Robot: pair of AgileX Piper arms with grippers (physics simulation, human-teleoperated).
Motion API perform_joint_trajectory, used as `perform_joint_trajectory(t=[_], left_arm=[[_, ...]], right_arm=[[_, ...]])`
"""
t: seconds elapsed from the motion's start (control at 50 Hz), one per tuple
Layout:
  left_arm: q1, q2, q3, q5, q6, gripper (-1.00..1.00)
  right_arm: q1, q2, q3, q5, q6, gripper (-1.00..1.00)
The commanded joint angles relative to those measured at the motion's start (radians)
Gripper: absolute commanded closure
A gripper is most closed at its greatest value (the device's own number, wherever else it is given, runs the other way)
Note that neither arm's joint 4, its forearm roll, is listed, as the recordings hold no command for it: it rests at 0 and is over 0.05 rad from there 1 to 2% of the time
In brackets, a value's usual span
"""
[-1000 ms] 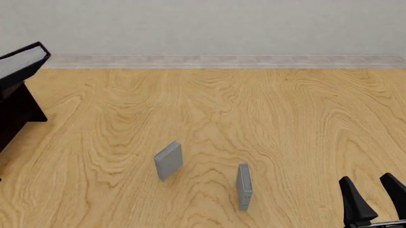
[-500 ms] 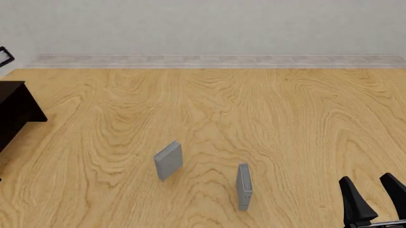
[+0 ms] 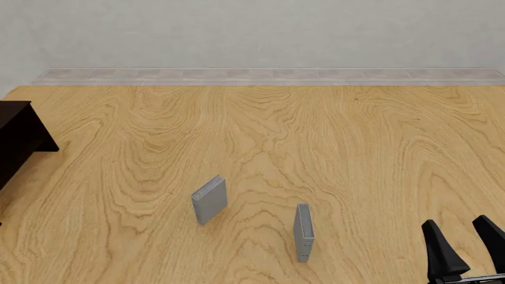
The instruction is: Pick up the book in the middle and place it on the cabinet shelf.
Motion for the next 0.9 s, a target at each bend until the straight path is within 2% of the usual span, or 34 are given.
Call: perform_joint_trajectory(t=[0.02, 0.04, 0.08, 0.14, 0.16, 0.2, 0.24, 0.28, 0.3, 0.36, 0.42, 0.52, 0.56, 0.58, 0.6, 0.62, 0.9], left_arm=[[-0.013, 0.08, -0.03, -0.025, -0.07, 1.0], [-0.01, 0.093, -0.036, -0.018, -0.083, 1.0], [-0.006, 0.105, -0.011, -0.064, -0.057, 1.0], [-0.007, 0.125, -0.016, -0.081, -0.058, 1.0], [-0.013, 0.133, -0.041, -0.077, -0.09, 1.0], [-0.021, 0.149, -0.05, -0.061, -0.099, 1.0], [-0.026, 0.175, -0.09, -0.033, -0.141, 1.0], [-0.02, 0.188, -0.076, -0.057, -0.116, 1.0], [-0.013, 0.194, -0.051, -0.093, -0.08, 1.0], [-0.013, 0.21, -0.062, -0.087, -0.088, 1.0], [0.01, 0.213, -0.038, -0.141, -0.032, 1.0], [0.025, 0.227, -0.047, -0.132, -0.04, 1.0], [0.036, 0.223, -0.012, -0.175, 0.012, 1.0], [0.036, 0.223, -0.012, -0.175, 0.012, 1.0], [0.044, 0.232, -0.056, -0.117, -0.036, 1.0], [0.041, 0.233, -0.059, -0.108, -0.039, 1.0], [0.079, 0.282, -0.029, -0.171, -0.008, 1.0]], right_arm=[[0.0, 0.0, 0.0, 0.0, 0.0, -1.0], [0.0, 0.0, 0.0, 0.0, 0.0, -1.0], [0.0, 0.0, 0.0, 0.0, 0.0, -1.0], [0.0, 0.0, 0.0, 0.0, 0.0, -1.0], [0.0, 0.0, 0.0, 0.0, 0.0, -1.0], [0.0, 0.0, 0.0, 0.0, 0.0, -1.0], [0.0, 0.0, 0.0, 0.0, 0.0, -1.0], [0.0, 0.0, 0.0, 0.0, 0.0, -1.0], [0.0, 0.0, 0.0, 0.0, 0.0, -1.0], [0.0, 0.0, 0.0, 0.0, 0.0, -1.0], [0.0, 0.0, 0.0, 0.0, 0.0, -1.0], [0.0, 0.0, 0.0, 0.0, 0.0, -1.0], [0.0, 0.0, 0.0, 0.0, 0.0, -1.0], [0.0, 0.0, 0.0, 0.0, 0.0, -1.0], [0.0, 0.0, 0.0, 0.0, 0.0, -1.0], [0.0, 0.0, 0.0, 0.0, 0.0, -1.0], [0.0, 0.0, 0.0, 0.0, 0.0, -1.0]])
